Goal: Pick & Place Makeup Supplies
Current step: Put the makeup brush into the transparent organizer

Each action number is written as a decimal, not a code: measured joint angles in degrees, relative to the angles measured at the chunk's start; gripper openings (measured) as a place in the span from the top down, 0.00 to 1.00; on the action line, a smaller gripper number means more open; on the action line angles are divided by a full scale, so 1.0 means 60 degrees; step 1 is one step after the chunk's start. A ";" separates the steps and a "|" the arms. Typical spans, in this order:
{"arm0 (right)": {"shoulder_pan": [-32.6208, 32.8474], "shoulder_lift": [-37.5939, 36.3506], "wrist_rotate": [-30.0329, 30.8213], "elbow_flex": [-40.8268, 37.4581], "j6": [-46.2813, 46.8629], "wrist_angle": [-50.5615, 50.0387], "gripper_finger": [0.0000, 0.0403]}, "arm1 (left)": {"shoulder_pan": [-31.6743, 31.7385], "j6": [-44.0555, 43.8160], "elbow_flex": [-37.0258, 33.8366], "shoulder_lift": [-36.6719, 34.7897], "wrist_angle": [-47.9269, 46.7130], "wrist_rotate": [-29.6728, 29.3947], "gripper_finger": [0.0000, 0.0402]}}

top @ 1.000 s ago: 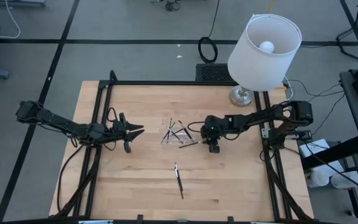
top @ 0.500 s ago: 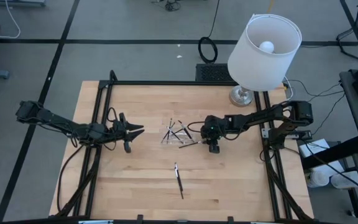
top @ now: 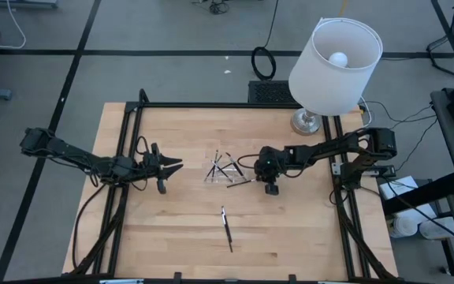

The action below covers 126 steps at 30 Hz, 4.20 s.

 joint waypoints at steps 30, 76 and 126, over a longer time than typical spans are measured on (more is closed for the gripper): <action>0.1310 -0.1486 0.1093 -0.0030 -0.0797 -0.1222 1.00 | -0.0003 -0.0023 0.0001 0.0000 -0.0037 -0.0007 0.78; 0.3414 0.0750 0.7892 1.0593 -0.2534 -1.2531 1.00 | 0.0000 -0.0078 0.0000 0.0000 -0.0033 -0.0015 0.78; 0.3286 0.4611 0.9996 1.1734 -0.7383 -1.1552 1.00 | -0.0001 -0.0285 0.0003 0.0003 -0.0164 0.0073 0.78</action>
